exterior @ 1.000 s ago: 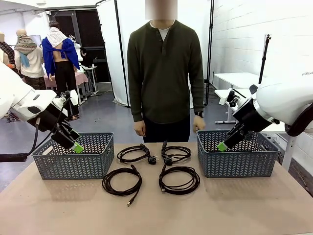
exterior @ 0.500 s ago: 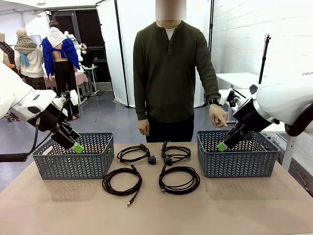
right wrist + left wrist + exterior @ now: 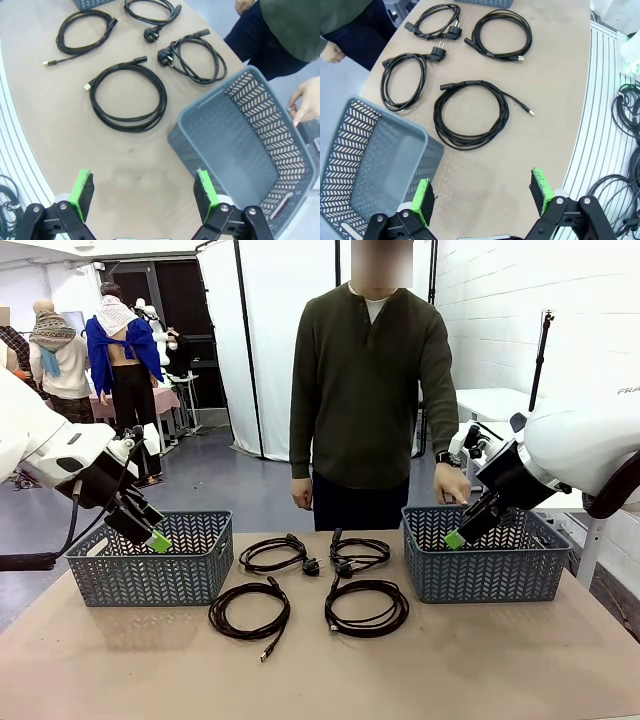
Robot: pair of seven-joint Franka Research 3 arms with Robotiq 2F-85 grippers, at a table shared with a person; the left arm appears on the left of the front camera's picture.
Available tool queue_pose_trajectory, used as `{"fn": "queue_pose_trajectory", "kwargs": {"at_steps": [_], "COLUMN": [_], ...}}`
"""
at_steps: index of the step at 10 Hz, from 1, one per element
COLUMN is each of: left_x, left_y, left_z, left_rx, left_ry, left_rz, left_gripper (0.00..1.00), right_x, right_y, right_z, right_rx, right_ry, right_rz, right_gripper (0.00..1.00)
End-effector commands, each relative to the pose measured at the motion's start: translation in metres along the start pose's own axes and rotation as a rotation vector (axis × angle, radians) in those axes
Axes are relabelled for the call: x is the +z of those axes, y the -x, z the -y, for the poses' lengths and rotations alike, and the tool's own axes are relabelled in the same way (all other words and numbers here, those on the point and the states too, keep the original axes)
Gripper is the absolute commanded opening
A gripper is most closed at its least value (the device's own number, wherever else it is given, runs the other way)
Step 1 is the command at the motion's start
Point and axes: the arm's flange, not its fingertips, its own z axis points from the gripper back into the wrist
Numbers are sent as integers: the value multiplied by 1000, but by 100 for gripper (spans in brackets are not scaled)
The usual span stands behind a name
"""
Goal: Organize the cables according to human instructions.
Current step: Pick up a bundle of cables and place it in the basket indicated by the human.
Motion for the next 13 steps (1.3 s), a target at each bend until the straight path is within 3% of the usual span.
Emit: {"fn": "queue_pose_trajectory", "kwargs": {"at_steps": [1,10,13], "left_x": [0,0,0], "left_y": [1,1,1], "left_z": [-5,-5,-5], "left_rx": [-12,-12,-12], "left_ry": [13,13,13], "left_rz": [12,12,12], "left_gripper": [100,100,100], "right_x": [-1,0,-14], "right_y": [1,0,-54], "right_z": [1,0,-18], "right_rx": [1,0,-101], "right_ry": [-20,0,16], "right_rz": [19,0,-112], "right_gripper": [100,100,100]}}
